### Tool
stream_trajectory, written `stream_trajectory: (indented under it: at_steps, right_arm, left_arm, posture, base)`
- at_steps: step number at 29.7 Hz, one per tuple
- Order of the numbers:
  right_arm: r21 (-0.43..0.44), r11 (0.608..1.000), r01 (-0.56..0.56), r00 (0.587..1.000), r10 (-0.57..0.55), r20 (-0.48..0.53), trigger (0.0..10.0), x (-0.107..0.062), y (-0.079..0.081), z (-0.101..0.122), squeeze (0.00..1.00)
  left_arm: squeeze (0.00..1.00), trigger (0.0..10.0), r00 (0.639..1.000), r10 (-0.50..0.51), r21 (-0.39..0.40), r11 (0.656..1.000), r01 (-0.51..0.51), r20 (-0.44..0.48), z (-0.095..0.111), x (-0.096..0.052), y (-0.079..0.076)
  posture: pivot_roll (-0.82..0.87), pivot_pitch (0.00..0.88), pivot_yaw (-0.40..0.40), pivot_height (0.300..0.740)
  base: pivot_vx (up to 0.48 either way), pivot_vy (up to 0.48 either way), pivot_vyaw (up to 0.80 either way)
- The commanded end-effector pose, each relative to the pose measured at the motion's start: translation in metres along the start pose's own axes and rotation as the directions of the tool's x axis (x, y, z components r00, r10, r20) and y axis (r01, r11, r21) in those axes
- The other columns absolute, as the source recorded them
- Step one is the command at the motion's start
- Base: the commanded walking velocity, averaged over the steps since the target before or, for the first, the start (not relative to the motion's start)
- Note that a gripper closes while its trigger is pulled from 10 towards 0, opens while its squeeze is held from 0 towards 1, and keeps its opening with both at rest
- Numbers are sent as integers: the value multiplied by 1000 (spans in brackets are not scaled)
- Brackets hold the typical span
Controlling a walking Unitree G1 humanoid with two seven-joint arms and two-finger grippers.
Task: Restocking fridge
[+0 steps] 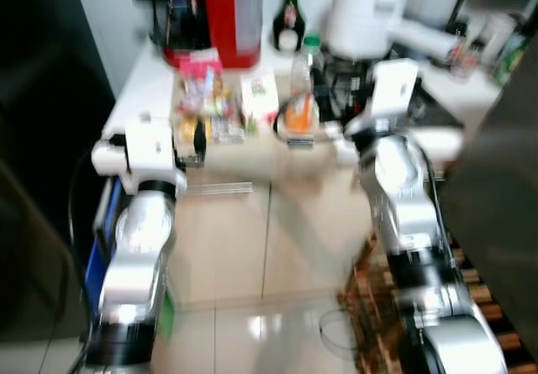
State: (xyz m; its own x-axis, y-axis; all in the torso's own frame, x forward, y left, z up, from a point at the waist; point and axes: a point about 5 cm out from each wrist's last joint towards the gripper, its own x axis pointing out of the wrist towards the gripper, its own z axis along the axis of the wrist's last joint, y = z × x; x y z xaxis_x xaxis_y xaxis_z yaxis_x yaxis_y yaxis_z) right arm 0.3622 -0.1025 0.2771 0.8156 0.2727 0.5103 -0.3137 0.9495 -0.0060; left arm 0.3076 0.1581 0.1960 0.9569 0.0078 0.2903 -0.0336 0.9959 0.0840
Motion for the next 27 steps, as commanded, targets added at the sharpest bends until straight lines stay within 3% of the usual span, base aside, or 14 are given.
stream_trajectory:
  at_steps: [1, 10, 17, 18, 20, 23, 27]
  right_arm:
    - [13, 1000, 7, 1000, -7, 30, 10000, 4, -7, 12, 0]
    - [48, 999, -5, 995, 0, 102, 10000, 26, -4, 38, 0]
    - [140, 988, -61, 997, 66, -30, 10000, 35, 2, 23, 0]
    - [151, 987, -52, 992, 69, -104, 10000, 36, 2, 13, 0]
    - [152, 987, -50, 990, 69, -126, 10000, 35, 2, 10, 0]
    - [158, 987, -11, 984, 40, -176, 10000, 36, -4, 3, 0]
    - [178, 984, 25, 974, 16, -225, 10000, 36, -8, -2, 0]
  left_arm:
    - [0, 10000, 998, -40, 9, 999, 40, 52, 11, 2, -10]
    - [0, 10000, 996, -19, 30, 999, 17, 82, 17, 3, -8]
    - [0, 10000, 996, -18, -2, 1000, 18, 86, 19, 2, -8]
    - [0, 10000, 993, -75, -33, 996, 79, 94, 22, 1, -14]
    - [0, 10000, 991, -95, -43, 994, 100, 97, 24, 1, -16]
    - [0, 10000, 974, -200, -82, 974, 210, 109, 32, 2, -26]
    - [0, 10000, 965, -223, -85, 968, 235, 136, 40, 4, -26]
  posture:
    - [-59, 0, 1, 740]
    - [-52, 0, -2, 740]
    - [-42, 0, -10, 740]
    - [-38, 0, -14, 740]
    - [-37, 0, -15, 740]
    - [-30, 0, -22, 740]
    - [-28, 0, -23, 740]
  base:
    - [472, 0, 0]
    - [422, 0, 0]
    - [0, 0, 0]
    - [0, 0, 0]
    - [0, 0, 0]
    - [0, 0, 0]
    - [0, 0, 0]
